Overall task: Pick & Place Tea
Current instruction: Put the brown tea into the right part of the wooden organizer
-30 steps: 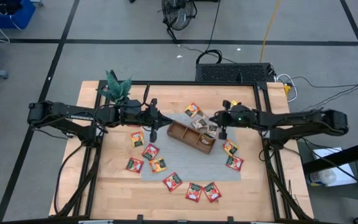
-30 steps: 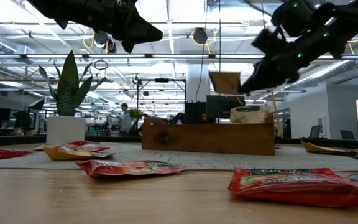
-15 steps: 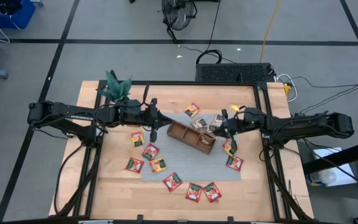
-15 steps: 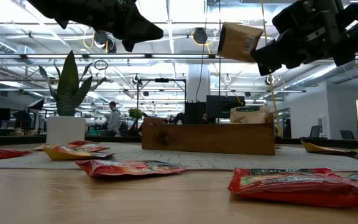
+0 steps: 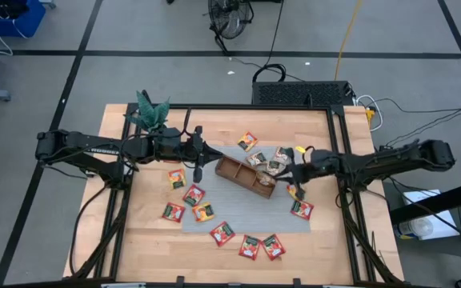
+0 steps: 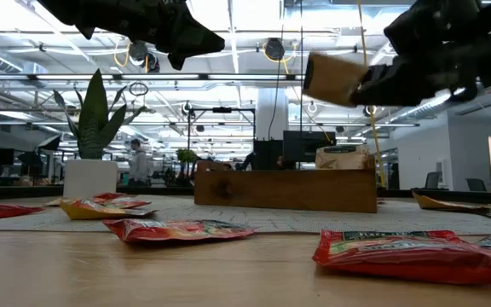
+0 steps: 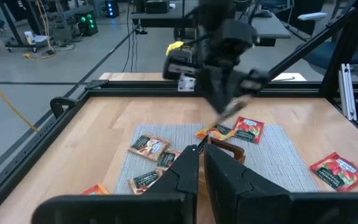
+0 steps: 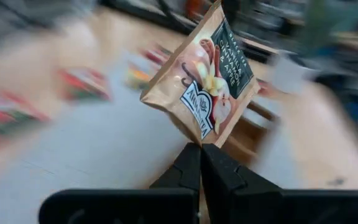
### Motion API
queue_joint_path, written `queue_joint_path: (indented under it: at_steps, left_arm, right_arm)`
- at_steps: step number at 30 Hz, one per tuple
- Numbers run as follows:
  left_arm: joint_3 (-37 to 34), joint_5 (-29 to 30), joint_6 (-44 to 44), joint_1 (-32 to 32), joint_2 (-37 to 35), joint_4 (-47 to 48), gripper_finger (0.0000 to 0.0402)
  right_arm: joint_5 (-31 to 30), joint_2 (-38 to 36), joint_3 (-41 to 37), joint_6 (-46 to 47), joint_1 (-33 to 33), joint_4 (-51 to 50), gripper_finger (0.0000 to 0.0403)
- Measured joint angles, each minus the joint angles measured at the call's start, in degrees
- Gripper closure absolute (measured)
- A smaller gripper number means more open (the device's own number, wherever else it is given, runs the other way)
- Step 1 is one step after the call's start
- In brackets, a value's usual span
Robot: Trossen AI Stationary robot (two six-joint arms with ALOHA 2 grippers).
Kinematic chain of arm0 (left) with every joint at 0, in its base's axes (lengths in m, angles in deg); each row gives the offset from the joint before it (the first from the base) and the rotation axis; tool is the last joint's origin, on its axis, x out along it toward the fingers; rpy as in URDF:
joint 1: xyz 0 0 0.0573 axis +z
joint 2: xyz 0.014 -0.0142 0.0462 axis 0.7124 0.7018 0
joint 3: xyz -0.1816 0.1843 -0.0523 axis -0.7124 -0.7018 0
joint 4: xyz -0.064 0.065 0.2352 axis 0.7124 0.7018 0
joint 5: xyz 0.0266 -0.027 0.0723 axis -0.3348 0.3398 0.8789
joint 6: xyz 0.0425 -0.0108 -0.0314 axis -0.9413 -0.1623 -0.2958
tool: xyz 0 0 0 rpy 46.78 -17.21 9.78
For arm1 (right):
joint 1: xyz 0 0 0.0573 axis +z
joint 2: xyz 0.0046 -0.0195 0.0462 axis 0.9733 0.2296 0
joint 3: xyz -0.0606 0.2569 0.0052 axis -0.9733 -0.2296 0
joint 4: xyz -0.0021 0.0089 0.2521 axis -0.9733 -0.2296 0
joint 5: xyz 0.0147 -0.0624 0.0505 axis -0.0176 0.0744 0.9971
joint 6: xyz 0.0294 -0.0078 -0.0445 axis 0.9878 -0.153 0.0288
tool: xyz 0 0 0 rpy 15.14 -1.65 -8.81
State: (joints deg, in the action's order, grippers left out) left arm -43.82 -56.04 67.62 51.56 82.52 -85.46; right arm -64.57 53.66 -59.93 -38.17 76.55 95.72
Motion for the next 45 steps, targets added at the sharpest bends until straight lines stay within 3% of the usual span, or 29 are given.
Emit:
queue_joint_path:
  at_steps: [3, 6, 15, 22, 26, 29, 34, 40, 45]
  left_arm:
    - [0.00, 0.00, -0.04, 0.00, 0.00, 0.00, 0.0371]
    - [0.00, 0.00, -0.04, 0.00, 0.00, 0.00, 0.0371]
    - [0.00, 0.01, -0.03, 0.01, 0.00, -0.08, 0.0371]
    - [0.02, 0.02, 4.10, 0.02, 2.92, -8.46, 0.0371]
    - [0.20, 0.83, 9.41, 0.00, 7.47, -19.82, 0.0371]
    - [0.82, 4.39, 15.34, 0.01, 11.34, -23.00, 0.0371]
    - [7.00, 6.82, 24.54, 1.74, 16.48, -13.52, 0.0370]
    - [17.52, -3.50, 32.32, 4.74, 22.00, -0.10, 0.0322]
    - [22.99, -7.95, 34.27, 5.53, 25.16, 4.41, 0.0264]
  right_arm:
    - [-16.25, 0.18, 0.00, -5.65, 5.05, -2.29, 0.0403]
    - [-28.75, 0.80, 0.14, -9.88, 10.21, -4.40, 0.0403]
    - [-55.82, 9.24, 3.58, -21.78, 23.97, -3.72, 0.0403]
    - [-70.18, 21.62, 4.13, -33.58, 23.43, 14.38, 0.0403]
    - [-74.89, 29.09, 4.15, -43.28, 19.85, 28.04, 0.0403]
    - [-75.21, 33.52, 4.15, -49.66, 17.84, 38.14, 0.0403]
    - [-72.56, 37.04, 5.13, -55.33, 17.01, 46.69, 0.0403]
    - [-69.05, 37.83, 7.14, -55.54, 16.93, 46.95, 0.0403]
    - [-67.91, 37.83, 7.37, -54.88, 16.75, 47.00, 0.0403]
